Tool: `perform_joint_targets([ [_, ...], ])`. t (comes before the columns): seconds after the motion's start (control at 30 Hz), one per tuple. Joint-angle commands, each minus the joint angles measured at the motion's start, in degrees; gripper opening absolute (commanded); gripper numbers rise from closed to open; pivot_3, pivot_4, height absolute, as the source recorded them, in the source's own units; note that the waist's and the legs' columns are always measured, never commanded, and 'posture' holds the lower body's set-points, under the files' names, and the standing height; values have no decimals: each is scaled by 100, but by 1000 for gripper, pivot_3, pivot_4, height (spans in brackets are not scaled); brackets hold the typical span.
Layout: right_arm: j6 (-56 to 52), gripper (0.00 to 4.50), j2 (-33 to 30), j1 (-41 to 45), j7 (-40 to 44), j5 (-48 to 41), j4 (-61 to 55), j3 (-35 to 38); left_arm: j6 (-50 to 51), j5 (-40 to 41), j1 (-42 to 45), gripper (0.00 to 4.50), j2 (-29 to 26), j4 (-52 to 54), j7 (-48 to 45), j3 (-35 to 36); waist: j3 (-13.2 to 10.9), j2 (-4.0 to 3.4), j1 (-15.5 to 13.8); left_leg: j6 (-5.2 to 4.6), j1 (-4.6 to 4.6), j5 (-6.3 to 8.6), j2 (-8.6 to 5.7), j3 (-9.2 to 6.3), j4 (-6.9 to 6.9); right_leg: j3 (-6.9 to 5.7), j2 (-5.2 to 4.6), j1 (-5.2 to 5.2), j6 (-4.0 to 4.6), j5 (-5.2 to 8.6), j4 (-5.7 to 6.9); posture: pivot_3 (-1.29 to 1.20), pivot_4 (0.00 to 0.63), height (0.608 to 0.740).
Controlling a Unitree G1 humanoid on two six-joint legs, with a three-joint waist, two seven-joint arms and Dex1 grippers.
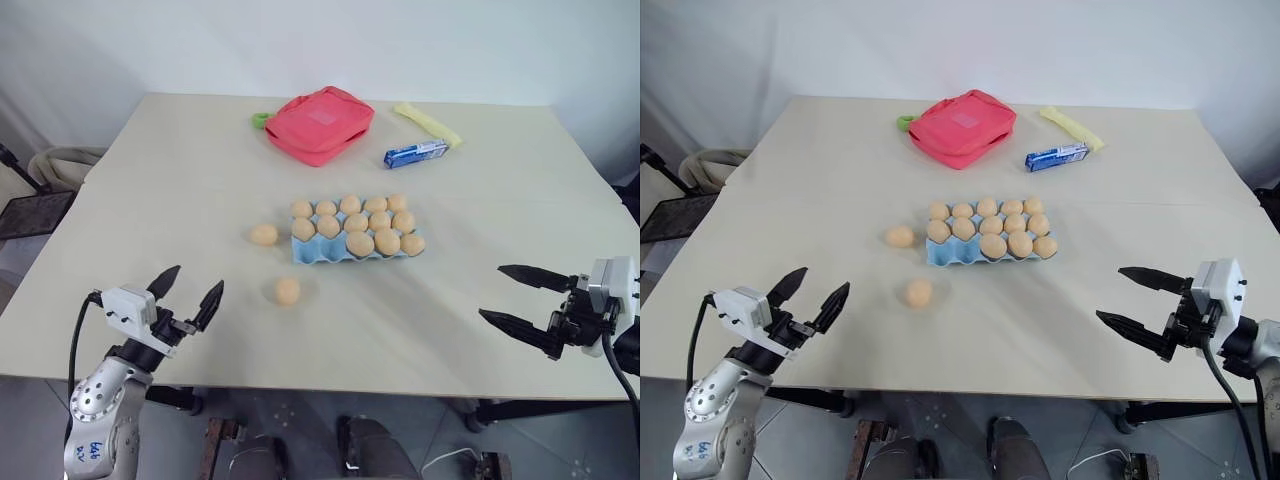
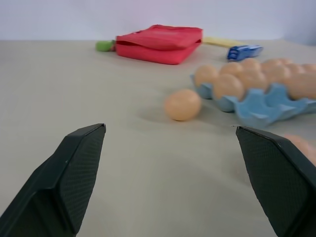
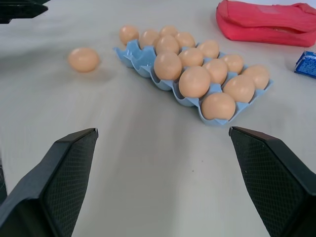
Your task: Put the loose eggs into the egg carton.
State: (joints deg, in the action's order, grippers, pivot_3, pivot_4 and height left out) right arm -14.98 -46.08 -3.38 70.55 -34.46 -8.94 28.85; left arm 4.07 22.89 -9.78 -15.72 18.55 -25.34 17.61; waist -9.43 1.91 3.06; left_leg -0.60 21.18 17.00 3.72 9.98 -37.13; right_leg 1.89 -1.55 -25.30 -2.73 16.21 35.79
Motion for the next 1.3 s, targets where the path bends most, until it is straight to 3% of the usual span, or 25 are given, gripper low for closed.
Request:
perform_joint_targets([
  [0.03,40,4452,-167,-49,-30,-150,-123,347,-84,-332,-73,4500,234,457,471,-220,0,1,-1,-1,0,0,-3,0,-1,2,0,1,0,0,-1,0,150,740],
  [0.17,-40,4452,-209,-122,-78,-185,-164,399,355,-223,-309,4500,469,1153,630,-794,-3,6,3,0,0,1,-3,-3,-3,4,1,19,3,1,-26,0,150,740],
  [0.3,-60,4452,-246,-127,-114,-188,-172,367,249,-385,-573,4500,206,1256,276,-1148,-3,5,23,-5,-4,5,-4,-1,0,6,1,26,12,6,-37,0,150,740],
  [0.5,-140,4452,-385,-58,-161,-178,-165,367,1429,-140,-879,4500,-322,1739,314,-1255,-3,5,20,-5,-5,4,-4,-6,-2,6,2,26,35,19,-35,0,150,740],
  [0.63,-179,4452,-436,-7,-226,-187,-173,324,1630,-121,-787,4500,-413,1738,316,-1230,-4,6,16,-6,-6,4,-6,-5,-4,7,-2,30,48,27,-37,0,150,740],
  [0.9,-263,4452,-374,71,-438,-173,-338,227,897,-500,208,4500,-445,889,-185,-1597,-3,3,-8,-5,-7,5,-6,-7,-2,5,-1,32,49,27,-37,0,150,740],
  [1.3,-271,4452,-331,-185,-657,-207,-583,405,1012,-786,1396,4500,-172,-696,-348,-2173,-2,2,-7,-17,-7,0,-2,-9,2,-1,2,27,-11,-7,-28,0,150,740],
])
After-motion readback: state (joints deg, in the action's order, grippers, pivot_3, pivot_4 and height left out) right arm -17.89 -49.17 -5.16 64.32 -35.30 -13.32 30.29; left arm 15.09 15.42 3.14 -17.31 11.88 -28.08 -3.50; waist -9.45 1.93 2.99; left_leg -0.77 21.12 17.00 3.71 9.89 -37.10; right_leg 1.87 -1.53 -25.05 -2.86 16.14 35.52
